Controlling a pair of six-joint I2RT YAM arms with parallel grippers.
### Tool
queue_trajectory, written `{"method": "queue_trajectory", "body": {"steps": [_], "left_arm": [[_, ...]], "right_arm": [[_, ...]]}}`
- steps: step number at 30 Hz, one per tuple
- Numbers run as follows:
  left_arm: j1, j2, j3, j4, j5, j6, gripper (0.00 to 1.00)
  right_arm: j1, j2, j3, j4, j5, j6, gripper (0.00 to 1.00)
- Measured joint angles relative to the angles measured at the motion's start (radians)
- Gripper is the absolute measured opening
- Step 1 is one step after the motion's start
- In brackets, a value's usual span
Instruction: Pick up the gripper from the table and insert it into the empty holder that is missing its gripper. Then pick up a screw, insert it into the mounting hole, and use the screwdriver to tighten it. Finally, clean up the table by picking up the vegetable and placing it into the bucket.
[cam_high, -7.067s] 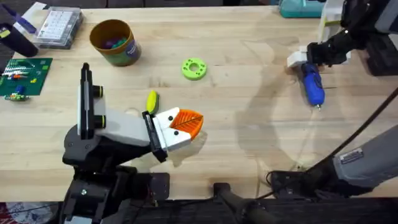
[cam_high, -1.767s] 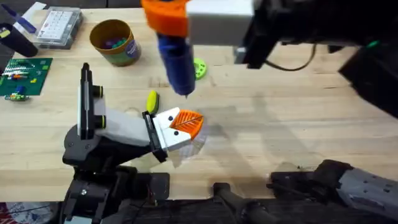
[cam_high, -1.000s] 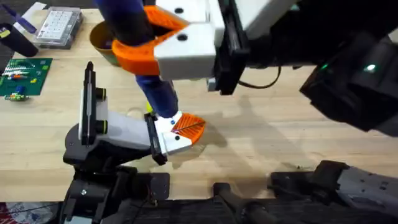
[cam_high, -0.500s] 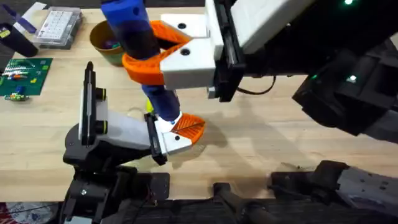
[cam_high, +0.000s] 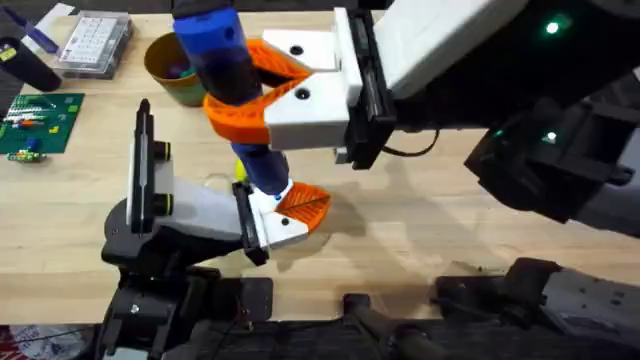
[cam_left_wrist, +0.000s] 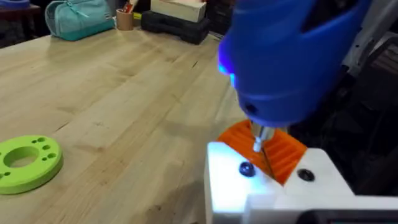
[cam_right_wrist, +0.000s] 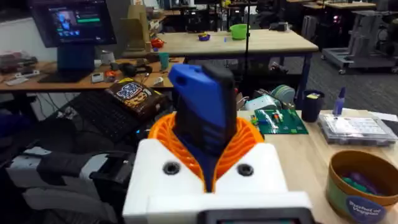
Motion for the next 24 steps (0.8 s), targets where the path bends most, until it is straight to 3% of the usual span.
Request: {"method": "queue_trajectory", "body": {"steps": [24], "left_arm": [[0.000, 0.000, 0.000, 0.000, 0.000, 0.000, 0.007]], "right_arm": [[0.002, 0.028, -0.002, 0.005, 0.001, -0.015, 0.028]]}}
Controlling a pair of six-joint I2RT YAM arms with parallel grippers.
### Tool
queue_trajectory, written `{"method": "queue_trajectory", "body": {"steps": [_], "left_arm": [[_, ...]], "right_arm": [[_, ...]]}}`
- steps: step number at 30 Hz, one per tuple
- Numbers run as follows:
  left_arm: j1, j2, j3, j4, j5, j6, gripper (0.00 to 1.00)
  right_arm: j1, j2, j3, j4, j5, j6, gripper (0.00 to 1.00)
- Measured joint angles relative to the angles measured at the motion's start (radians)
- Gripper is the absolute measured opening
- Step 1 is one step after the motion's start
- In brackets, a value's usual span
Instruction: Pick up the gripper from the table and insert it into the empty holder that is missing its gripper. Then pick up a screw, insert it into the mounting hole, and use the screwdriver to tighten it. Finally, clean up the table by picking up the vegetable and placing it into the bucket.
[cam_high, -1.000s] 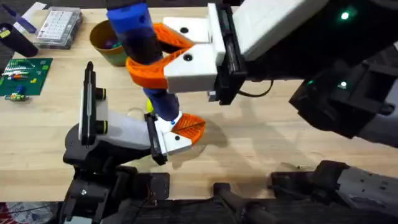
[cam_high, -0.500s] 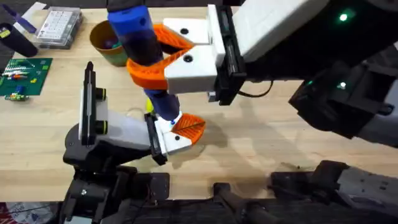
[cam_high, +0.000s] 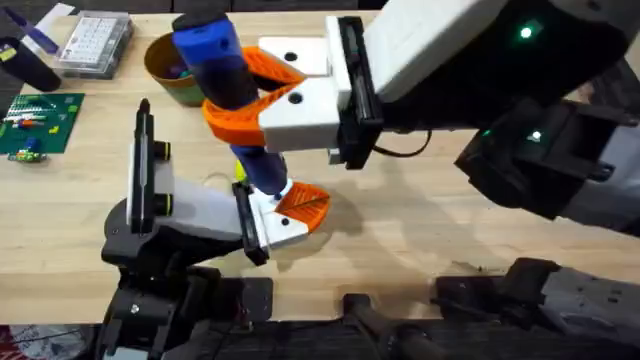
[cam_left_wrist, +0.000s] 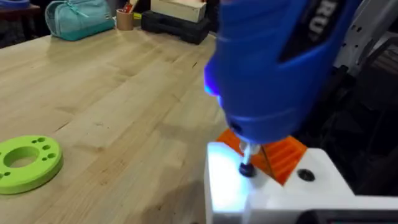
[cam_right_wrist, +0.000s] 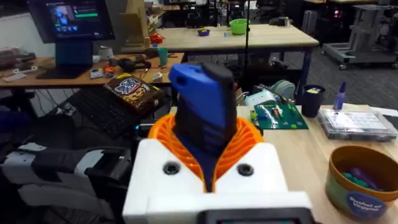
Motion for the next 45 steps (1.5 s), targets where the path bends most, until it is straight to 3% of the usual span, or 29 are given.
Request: {"method": "queue_trajectory", "body": {"steps": [40, 45], "left_arm": [[0.000, 0.000, 0.000, -0.001, 0.003, 0.000, 0.007], [0.000, 0.000, 0.000, 0.000, 0.002, 0.001, 0.007]], "right_arm": [[0.006, 0.022, 0.000, -0.005, 0.008, 0.005, 0.028], [0.006, 0.024, -0.017, 0.056, 0.005, 0.018, 0.028]]}}
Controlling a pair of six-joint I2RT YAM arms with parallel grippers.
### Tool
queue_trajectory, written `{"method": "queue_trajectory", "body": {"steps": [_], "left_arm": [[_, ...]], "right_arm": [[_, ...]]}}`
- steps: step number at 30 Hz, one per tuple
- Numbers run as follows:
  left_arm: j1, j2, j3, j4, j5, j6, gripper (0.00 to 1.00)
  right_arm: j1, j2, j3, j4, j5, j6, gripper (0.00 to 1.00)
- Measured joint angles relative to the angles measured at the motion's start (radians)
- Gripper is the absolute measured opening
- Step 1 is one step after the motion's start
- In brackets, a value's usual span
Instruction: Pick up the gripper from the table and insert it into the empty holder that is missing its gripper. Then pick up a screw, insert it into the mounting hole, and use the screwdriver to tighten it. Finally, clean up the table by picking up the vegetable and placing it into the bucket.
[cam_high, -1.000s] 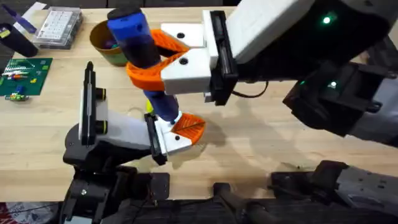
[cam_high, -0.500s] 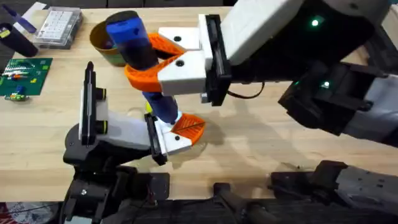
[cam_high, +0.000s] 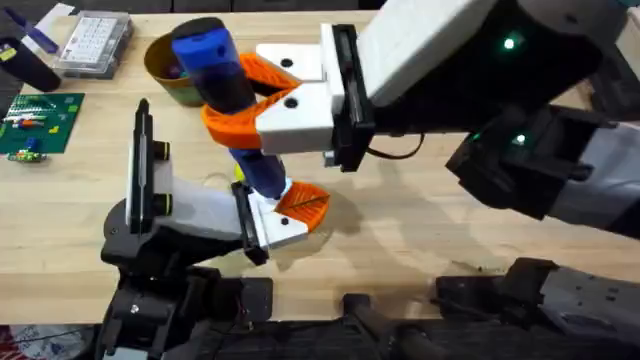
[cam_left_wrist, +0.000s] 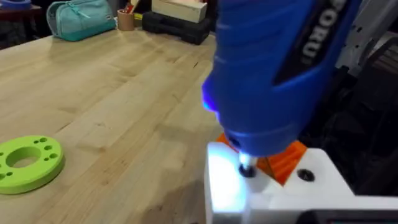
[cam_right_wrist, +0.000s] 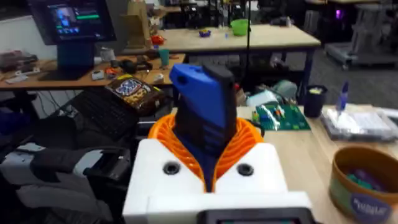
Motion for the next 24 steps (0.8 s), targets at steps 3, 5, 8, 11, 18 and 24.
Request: {"method": "queue_trajectory", "body": {"steps": [3, 5, 8, 11, 18, 24], "left_arm": [[0.000, 0.000, 0.000, -0.001, 0.001, 0.001, 0.007], [0.000, 0.000, 0.000, -0.001, 0.001, 0.001, 0.007], [0.000, 0.000, 0.000, -0.001, 0.001, 0.001, 0.007], [0.000, 0.000, 0.000, -0.001, 0.001, 0.001, 0.007], [0.000, 0.000, 0.000, -0.001, 0.001, 0.002, 0.007], [0.000, 0.000, 0.000, -0.001, 0.001, 0.002, 0.007]], "right_arm": [[0.000, 0.017, -0.013, 0.118, 0.005, 0.020, 0.028], [0.000, 0.017, -0.012, 0.189, 0.021, 0.035, 0.028], [-0.008, 0.011, 0.004, 0.206, 0.026, 0.056, 0.028], [-0.019, 0.011, 0.029, 0.203, 0.027, 0.068, 0.028], [-0.062, 0.011, 0.155, -0.075, 0.033, 0.055, 0.028], [-0.114, 0.012, 0.333, -0.602, 0.052, -0.124, 0.028]]}}
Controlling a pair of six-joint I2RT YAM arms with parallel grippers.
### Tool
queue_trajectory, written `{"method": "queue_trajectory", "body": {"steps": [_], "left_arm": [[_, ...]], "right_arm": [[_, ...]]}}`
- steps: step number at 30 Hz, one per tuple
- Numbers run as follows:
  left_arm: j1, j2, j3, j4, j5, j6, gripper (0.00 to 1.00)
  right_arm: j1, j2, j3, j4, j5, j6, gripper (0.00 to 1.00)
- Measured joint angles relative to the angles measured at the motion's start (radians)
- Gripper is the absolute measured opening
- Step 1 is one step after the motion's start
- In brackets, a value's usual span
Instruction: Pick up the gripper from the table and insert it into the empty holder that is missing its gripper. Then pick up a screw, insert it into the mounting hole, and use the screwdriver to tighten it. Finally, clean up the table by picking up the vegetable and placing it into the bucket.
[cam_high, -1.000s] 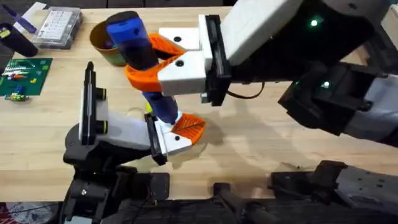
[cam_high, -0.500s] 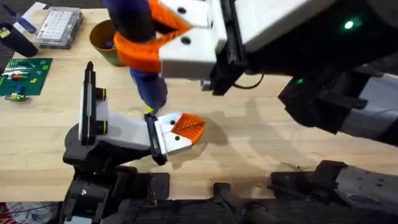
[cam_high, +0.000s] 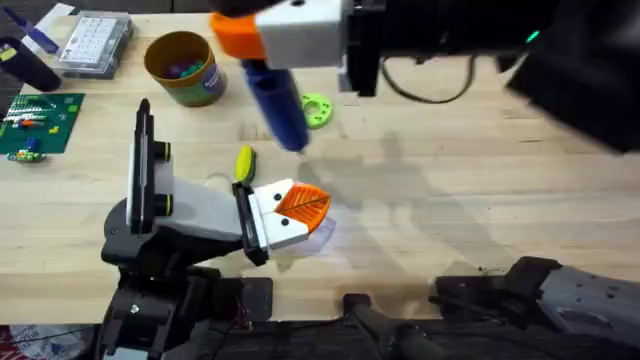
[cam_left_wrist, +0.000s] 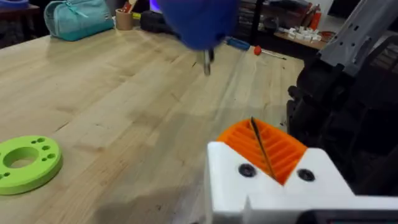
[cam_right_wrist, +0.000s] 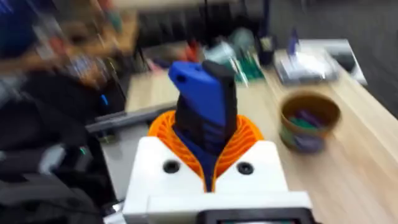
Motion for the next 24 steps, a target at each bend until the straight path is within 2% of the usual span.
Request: {"method": "queue_trajectory", "body": {"steps": [3, 11, 19, 24], "left_arm": [[0.000, 0.000, 0.000, 0.000, 0.000, 0.000, 0.007], [0.000, 0.000, 0.000, 0.000, 0.000, 0.000, 0.007], [0.000, 0.000, 0.000, 0.000, 0.000, 0.000, 0.007], [0.000, 0.000, 0.000, 0.000, 0.000, 0.000, 0.007]], "right_arm": [[-0.042, 0.000, 0.074, -0.202, 0.027, -0.130, 0.028], [-0.196, 0.002, 0.105, -0.434, 0.102, -0.437, 0.028], [-0.295, 0.116, 0.109, -0.450, 0.125, -0.923, 0.028], [-0.337, 0.254, 0.110, -0.433, 0.246, -1.091, 0.028]]}}
